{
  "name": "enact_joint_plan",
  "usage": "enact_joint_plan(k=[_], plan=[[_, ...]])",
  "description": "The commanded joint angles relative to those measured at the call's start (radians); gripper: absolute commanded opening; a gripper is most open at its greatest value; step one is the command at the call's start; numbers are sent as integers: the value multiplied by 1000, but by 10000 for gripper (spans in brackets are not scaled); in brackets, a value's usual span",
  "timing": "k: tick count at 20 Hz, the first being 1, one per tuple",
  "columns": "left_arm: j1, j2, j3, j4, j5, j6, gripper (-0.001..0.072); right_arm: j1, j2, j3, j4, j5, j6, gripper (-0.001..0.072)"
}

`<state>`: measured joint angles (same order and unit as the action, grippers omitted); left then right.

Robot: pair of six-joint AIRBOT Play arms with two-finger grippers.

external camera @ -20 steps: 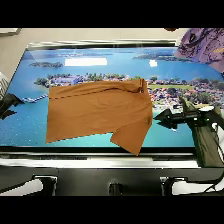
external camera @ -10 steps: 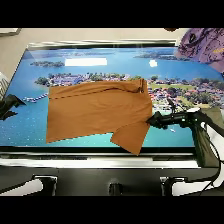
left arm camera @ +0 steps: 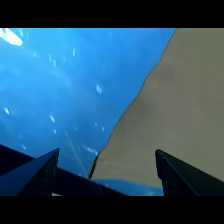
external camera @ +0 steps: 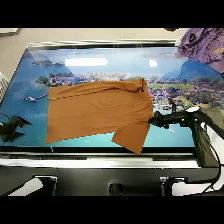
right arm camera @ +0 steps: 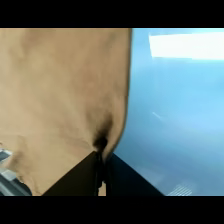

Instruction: Fold the clothes and pants, and hang the long-sleeved shirts on hangers.

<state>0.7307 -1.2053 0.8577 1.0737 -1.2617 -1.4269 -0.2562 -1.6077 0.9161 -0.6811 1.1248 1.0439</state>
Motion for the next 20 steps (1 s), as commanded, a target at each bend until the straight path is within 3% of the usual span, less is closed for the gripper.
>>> enact_joint_plan(k=[1,9,15,17,18,19,20], plan=[[47,24,-201,-112,44,123,701,1,26,1,24,46,23,28],[28,-5,-310,-166,48,195,700,1,26,1,24,53,47,28],[-27,-24,-309,-169,103,197,683,1,26,1,23,50,44,27],[-61,-44,-309,-169,114,197,569,1,26,1,23,50,44,27],[-72,-53,-309,-169,124,196,568,1,26,1,23,50,44,27],[-80,-61,-309,-169,132,193,472,1,26,1,23,50,44,27],[-84,-68,-309,-169,135,194,292,1,26,1,23,50,44,27]])
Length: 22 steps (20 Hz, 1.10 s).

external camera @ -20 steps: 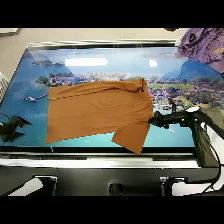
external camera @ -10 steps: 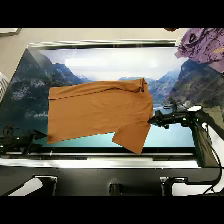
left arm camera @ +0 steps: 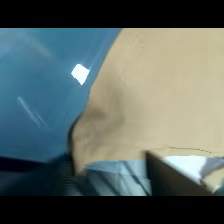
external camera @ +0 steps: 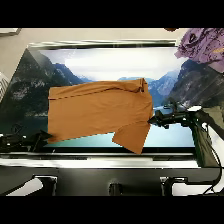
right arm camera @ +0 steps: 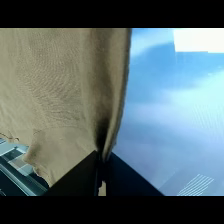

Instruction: Fold the clothes and pants, and hang the long-sleeved shirts on hangers.

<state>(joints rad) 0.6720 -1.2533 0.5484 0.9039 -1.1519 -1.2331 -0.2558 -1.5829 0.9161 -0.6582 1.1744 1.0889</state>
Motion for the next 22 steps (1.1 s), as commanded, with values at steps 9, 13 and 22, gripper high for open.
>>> enact_joint_plan(k=[9,13,22], plan=[[-35,-18,36,0,-1,16,16,2,39,10,40,6,-40,25],[-157,-14,235,-18,4,14,15,94,77,199,11,5,-18,25],[-400,-13,1346,230,165,-245,15,304,85,1232,-312,-152,285,25]])
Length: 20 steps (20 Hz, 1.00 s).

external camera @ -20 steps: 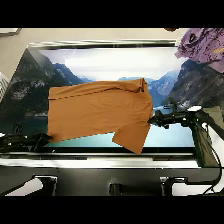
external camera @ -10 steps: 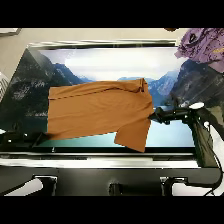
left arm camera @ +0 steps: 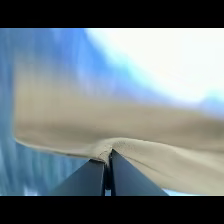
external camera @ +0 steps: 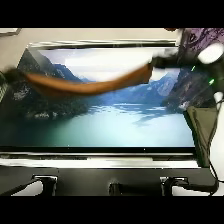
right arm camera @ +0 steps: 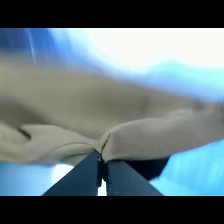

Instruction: Fold the clothes and pants, and hang the long-sleeved shirts on hangers.

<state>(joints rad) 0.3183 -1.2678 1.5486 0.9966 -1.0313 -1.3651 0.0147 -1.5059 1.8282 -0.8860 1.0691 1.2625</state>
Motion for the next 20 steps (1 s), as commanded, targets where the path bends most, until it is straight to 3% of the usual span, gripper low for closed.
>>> enact_joint_plan(k=[1,4,7,11,15,18,20], plan=[[-46,6,470,183,33,-153,14,34,41,372,-84,-64,121,25],[-46,107,624,314,23,-232,15,34,248,338,-93,-112,122,25],[-46,315,513,457,0,-302,15,34,445,296,-139,-93,122,25],[-46,502,381,567,-84,-375,15,34,569,296,-246,-78,176,25],[-46,449,365,549,-200,-370,14,34,511,294,-253,9,190,25],[-67,311,309,441,-226,-293,14,34,362,284,-251,135,230,25],[-117,172,262,436,-225,-257,15,36,258,200,-253,139,272,25]])
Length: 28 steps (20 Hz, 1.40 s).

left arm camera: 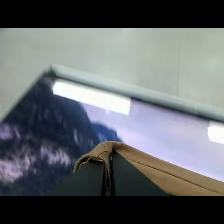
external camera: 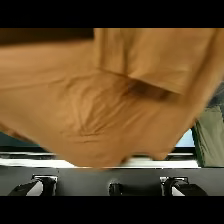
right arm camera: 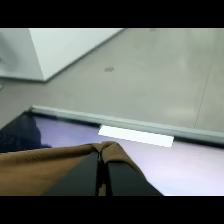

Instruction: Fold the clothes and pants, and hang the long-sleeved shirts on hangers.

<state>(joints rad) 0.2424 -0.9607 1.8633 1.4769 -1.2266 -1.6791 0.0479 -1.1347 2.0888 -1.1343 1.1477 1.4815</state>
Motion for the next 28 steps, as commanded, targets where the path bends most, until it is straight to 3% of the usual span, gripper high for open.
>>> enact_joint_plan(k=[1,4,8,13,17,20,24,28], plan=[[-60,-216,-71,-44,-29,72,15,3,-167,-117,-5,42,58,25],[-108,-505,-84,-35,8,83,15,3,-359,-220,-7,-21,78,25],[-140,-810,-77,-33,212,82,14,7,-637,-237,-3,-168,79,25],[-149,-959,-64,-33,307,80,14,19,-840,-237,-8,-302,74,25],[-148,-953,-64,-29,207,34,15,19,-846,-236,-98,-255,99,25],[-148,-951,-64,-26,23,9,15,19,-843,-217,-193,-109,169,25],[-148,-951,-64,-19,-146,8,14,19,-837,-216,-251,39,185,25],[-148,-949,-64,114,-229,-35,15,19,-821,-216,-332,87,229,25]])
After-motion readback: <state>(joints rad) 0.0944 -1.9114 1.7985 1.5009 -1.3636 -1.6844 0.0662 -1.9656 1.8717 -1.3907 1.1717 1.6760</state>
